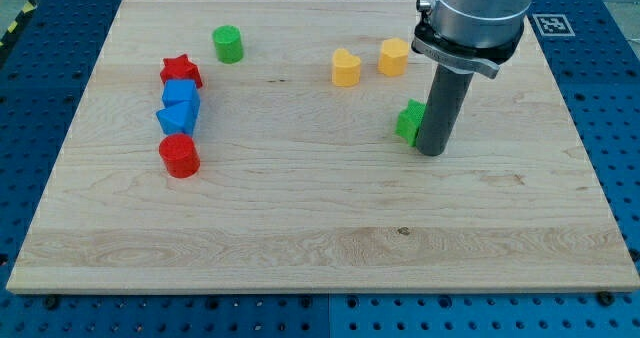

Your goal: Point your arm at the green circle

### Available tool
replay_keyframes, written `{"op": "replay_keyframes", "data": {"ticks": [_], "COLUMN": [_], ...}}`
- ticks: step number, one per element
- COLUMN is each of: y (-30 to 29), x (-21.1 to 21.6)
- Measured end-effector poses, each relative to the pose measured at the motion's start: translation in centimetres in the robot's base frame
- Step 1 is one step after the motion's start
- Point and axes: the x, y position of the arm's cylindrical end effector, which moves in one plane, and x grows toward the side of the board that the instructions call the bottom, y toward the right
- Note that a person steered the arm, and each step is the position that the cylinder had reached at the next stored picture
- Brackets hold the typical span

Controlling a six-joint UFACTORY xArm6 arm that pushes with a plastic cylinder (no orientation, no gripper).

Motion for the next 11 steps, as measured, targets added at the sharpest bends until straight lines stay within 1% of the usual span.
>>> {"op": "replay_keyframes", "data": {"ticks": [2,3,4,5,6,7,8,9,11], "y": [0.0,0.0,-1.0,-6.0,-12.7,-19.1,-23.0,-25.4,-28.3], "x": [-2.5,-2.2,-0.2,-1.2,-4.8,-7.1,-10.0,-13.3,-16.6]}}
